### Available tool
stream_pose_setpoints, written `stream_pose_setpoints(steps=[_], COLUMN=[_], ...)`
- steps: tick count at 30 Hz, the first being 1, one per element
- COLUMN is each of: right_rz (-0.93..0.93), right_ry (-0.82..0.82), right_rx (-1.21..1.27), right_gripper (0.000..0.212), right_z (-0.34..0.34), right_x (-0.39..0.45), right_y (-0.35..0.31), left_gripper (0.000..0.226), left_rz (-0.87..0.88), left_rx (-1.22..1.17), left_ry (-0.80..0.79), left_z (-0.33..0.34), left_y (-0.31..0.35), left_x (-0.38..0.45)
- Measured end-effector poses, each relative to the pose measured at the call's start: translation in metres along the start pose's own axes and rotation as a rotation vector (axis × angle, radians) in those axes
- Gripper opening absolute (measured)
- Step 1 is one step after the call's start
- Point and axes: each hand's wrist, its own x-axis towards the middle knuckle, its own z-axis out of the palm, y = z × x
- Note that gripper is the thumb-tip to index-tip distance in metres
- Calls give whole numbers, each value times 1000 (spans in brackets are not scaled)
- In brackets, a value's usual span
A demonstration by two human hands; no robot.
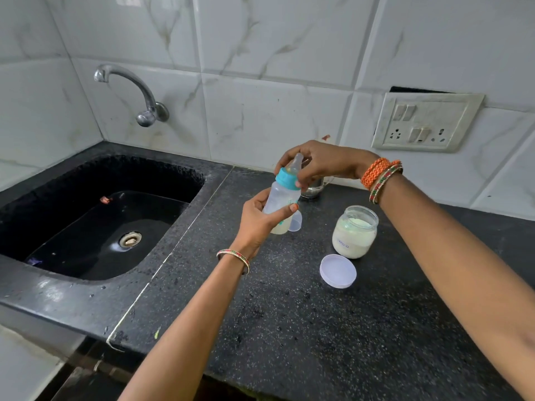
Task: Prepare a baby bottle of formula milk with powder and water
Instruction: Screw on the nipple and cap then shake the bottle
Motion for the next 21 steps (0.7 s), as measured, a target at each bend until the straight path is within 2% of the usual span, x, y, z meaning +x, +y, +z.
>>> stream_pose_setpoints(steps=[1,4,10,13,17,18,21], right_rz=[-3,-15,-22,-5,139,179,244], right_ry=[-6,-8,-114,-104,-57,-20,108], right_rx=[-43,-161,-439,-473,-368,-402,-606], right_gripper=[28,36,41,43,29,37,78], right_z=[-1,-9,-24,-23,-22,-21,-14], right_x=[1,2,1,1,2,3,4], right_y=[-3,-15,-42,-49,-46,-45,-42], left_gripper=[34,33,32,33,32,31,28], left_rz=[4,9,20,23,44,52,70], left_rx=[3,-12,-59,-97,-107,-113,-118], left_ry=[3,9,-71,-77,-48,-33,-28], left_z=[1,2,5,7,12,13,17], left_y=[0,3,9,11,10,10,15], left_x=[1,5,9,10,7,7,8])
